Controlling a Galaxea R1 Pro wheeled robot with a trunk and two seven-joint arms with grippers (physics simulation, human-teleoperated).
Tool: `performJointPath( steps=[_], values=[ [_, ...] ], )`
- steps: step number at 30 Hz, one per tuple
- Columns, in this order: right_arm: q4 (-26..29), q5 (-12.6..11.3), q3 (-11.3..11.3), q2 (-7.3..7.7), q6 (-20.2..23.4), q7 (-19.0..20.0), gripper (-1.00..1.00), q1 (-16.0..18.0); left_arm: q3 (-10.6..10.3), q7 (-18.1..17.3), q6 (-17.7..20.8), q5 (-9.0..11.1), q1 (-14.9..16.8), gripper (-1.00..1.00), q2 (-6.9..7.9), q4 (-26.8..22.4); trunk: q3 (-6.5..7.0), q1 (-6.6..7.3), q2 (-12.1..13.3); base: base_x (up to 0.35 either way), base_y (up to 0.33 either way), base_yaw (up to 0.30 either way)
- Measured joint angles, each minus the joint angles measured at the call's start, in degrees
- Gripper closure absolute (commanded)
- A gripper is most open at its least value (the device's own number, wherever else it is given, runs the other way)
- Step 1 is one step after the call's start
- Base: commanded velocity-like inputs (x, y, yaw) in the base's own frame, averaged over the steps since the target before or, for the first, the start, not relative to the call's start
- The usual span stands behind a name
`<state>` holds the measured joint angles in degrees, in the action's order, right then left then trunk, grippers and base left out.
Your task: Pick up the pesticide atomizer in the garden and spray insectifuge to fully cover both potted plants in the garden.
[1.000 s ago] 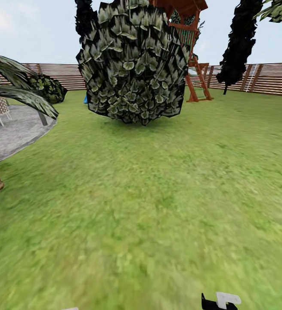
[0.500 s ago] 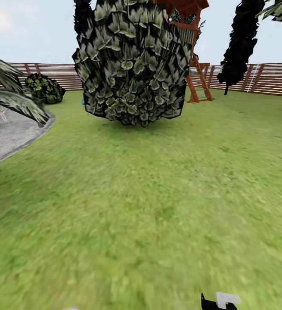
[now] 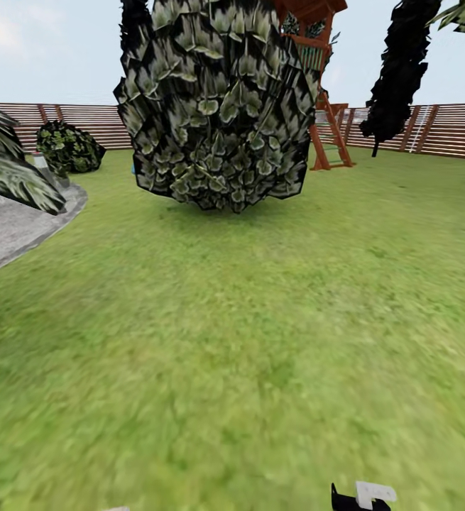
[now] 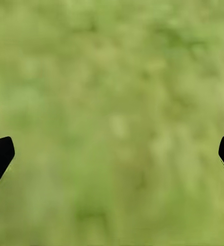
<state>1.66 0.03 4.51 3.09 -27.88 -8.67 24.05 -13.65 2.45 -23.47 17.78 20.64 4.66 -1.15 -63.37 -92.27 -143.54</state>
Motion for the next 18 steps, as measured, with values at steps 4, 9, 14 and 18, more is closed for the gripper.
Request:
performJointPath(
  steps=[4,9,14,18],
  values=[
    [0.0,0.0,0.0,0.0,0.0,0.0,-1.0,0.0,0.0,0.0,0.0,0.0,0.0,1.0,0.0,0.0,0.0,0.0,0.0,0.337,0.0,0.0],
    [0.0,0.1,0.0,0.0,0.0,0.0,-1.0,0.0,0.0,0.0,0.0,0.0,0.0,1.0,0.0,0.0,0.0,0.0,0.0,0.337,0.0,0.0],
    [0.0,0.6,0.0,0.0,0.0,0.0,-1.0,0.0,0.0,0.0,0.0,0.0,0.0,1.0,0.0,0.0,0.0,0.0,0.0,0.337,0.0,0.0],
    [0.0,0.7,0.0,0.0,0.0,0.0,-1.0,0.0,0.0,0.0,0.0,0.0,0.0,1.0,0.0,0.0,0.0,0.0,0.0,0.337,0.0,0.0]
  ],
)
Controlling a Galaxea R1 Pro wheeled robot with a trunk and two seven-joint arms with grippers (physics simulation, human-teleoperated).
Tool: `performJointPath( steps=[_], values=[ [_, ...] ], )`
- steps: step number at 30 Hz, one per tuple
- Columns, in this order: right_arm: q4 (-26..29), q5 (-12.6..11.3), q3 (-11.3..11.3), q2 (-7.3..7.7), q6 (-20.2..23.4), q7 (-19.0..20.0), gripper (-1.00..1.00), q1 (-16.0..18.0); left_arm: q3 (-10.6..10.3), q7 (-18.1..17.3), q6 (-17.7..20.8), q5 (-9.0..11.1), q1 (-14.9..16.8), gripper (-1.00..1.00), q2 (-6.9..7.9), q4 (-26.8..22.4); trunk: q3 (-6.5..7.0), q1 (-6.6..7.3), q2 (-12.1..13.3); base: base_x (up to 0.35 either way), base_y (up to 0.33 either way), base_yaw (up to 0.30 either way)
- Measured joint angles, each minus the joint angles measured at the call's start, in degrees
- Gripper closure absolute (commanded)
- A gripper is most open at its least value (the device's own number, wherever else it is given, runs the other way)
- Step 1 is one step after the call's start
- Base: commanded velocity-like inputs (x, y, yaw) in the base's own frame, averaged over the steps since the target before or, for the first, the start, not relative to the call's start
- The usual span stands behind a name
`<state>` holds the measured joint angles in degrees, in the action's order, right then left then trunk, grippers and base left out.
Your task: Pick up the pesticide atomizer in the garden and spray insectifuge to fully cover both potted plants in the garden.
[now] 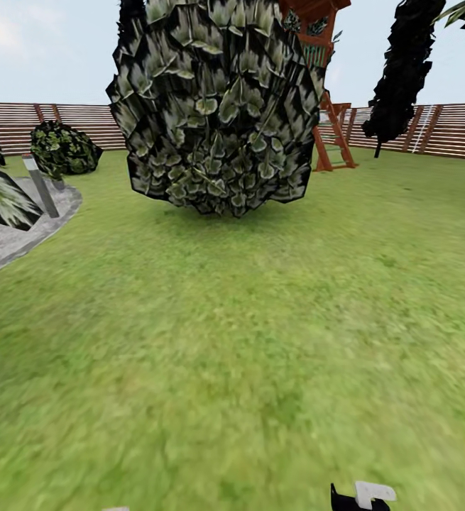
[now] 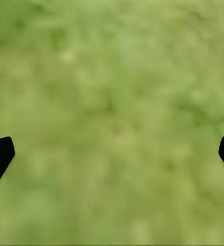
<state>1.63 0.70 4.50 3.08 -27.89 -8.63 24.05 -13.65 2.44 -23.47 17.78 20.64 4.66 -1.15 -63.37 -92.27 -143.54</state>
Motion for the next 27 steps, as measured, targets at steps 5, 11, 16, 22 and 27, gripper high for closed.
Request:
performJointPath(
  steps=[5,11,16,22,27],
  values=[
    [0.0,0.0,0.0,0.0,0.0,0.0,-1.0,0.0,0.0,0.0,0.0,0.0,0.0,1.0,0.0,0.0,0.0,0.0,0.0,0.337,0.0,0.0],
    [0.0,0.0,0.0,0.0,0.0,0.0,-1.0,0.0,0.0,0.0,0.0,0.0,0.0,1.0,0.0,0.0,0.0,0.0,0.0,0.337,0.0,0.0],
    [0.0,0.0,0.0,0.0,0.0,0.0,-1.0,0.0,0.0,0.0,0.0,0.0,0.0,1.0,0.0,0.0,0.0,0.0,0.0,0.337,0.0,0.0],
    [0.0,0.0,0.0,0.0,0.0,0.0,-1.0,0.0,0.0,0.0,0.0,0.0,0.0,1.0,0.0,0.0,0.0,0.0,0.0,0.337,0.0,0.0],
    [0.0,0.0,0.0,0.0,0.0,0.0,-1.0,0.0,0.0,0.0,0.0,0.0,0.0,1.0,0.0,0.0,0.0,0.0,0.0,0.337,0.0,0.0]
  ],
)
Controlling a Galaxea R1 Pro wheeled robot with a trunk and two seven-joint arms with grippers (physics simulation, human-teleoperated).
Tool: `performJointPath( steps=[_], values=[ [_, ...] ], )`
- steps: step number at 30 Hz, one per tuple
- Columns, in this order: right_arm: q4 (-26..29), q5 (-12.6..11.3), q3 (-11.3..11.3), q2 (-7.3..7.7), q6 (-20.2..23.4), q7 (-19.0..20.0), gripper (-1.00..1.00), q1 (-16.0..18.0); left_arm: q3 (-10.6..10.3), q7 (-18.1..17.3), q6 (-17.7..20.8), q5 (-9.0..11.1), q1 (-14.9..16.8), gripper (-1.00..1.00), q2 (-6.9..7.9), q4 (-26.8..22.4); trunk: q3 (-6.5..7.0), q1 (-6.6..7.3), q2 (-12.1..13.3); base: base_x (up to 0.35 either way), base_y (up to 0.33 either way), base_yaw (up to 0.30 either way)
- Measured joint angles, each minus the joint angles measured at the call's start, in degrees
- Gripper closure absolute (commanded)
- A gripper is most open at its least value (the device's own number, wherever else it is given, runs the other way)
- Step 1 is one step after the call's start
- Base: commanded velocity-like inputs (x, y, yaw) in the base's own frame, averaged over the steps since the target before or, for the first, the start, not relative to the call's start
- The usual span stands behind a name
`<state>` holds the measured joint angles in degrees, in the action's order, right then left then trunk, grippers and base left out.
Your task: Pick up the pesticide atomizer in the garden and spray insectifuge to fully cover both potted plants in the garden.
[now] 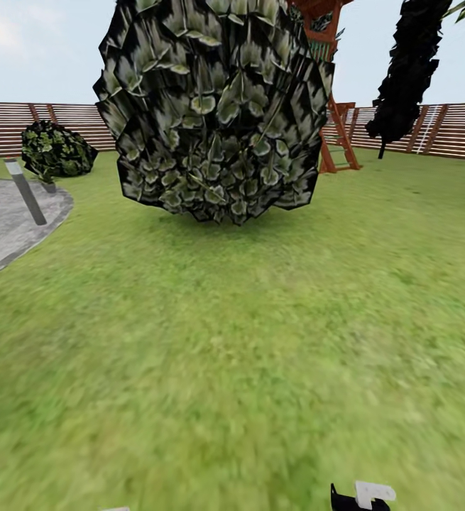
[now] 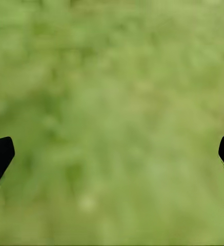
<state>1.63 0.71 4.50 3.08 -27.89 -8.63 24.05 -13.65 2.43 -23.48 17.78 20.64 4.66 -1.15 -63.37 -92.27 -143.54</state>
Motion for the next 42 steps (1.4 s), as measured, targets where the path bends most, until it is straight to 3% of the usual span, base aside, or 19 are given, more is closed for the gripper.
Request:
performJointPath(
  steps=[42],
  values=[
    [0.0,0.0,0.0,0.0,0.0,0.0,-1.0,0.0,0.0,0.0,0.0,0.0,0.0,1.0,0.0,0.0,0.0,0.0,0.0,0.337,0.0,0.0]
  ],
)
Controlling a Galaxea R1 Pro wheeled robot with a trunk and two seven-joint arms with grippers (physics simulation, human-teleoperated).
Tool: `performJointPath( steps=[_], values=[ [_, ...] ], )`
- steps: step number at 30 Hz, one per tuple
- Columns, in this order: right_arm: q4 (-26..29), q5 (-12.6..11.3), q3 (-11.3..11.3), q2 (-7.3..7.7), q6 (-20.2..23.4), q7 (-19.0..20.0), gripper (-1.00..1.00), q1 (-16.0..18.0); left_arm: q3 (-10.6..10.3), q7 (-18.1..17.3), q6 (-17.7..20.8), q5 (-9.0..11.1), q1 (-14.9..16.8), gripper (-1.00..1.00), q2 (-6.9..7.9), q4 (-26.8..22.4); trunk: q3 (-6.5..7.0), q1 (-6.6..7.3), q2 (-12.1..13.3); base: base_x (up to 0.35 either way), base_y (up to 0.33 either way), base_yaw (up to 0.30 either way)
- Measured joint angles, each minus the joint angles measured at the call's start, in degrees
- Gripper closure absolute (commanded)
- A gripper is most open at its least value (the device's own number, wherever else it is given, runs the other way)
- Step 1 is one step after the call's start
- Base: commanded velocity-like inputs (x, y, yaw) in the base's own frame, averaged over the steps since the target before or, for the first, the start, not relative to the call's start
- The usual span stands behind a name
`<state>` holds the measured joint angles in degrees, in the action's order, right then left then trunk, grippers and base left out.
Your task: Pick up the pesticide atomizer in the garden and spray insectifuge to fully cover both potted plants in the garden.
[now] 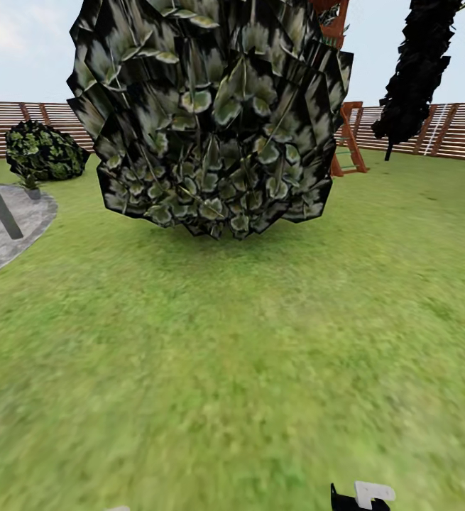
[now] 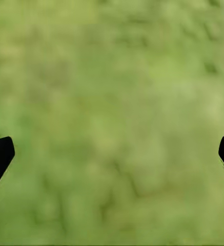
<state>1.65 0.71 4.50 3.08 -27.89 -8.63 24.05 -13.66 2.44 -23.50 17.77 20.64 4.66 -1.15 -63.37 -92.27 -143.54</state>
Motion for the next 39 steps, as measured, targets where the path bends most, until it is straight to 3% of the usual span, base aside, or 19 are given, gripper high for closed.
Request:
performJointPath(
  steps=[6,39],
  values=[
    [0.0,0.0,0.0,-0.02,0.0,0.0,-1.0,0.0,0.0,0.0,0.0,0.0,0.0,1.0,0.01,0.0,0.0,0.0,0.0,0.337,0.0,0.127],
    [0.1,-0.1,0.0,-0.01,0.0,0.0,-1.0,0.0,0.1,0.0,0.1,0.2,0.0,1.0,0.14,0.0,0.0,0.0,0.0,0.337,0.0,0.278]
  ],
)
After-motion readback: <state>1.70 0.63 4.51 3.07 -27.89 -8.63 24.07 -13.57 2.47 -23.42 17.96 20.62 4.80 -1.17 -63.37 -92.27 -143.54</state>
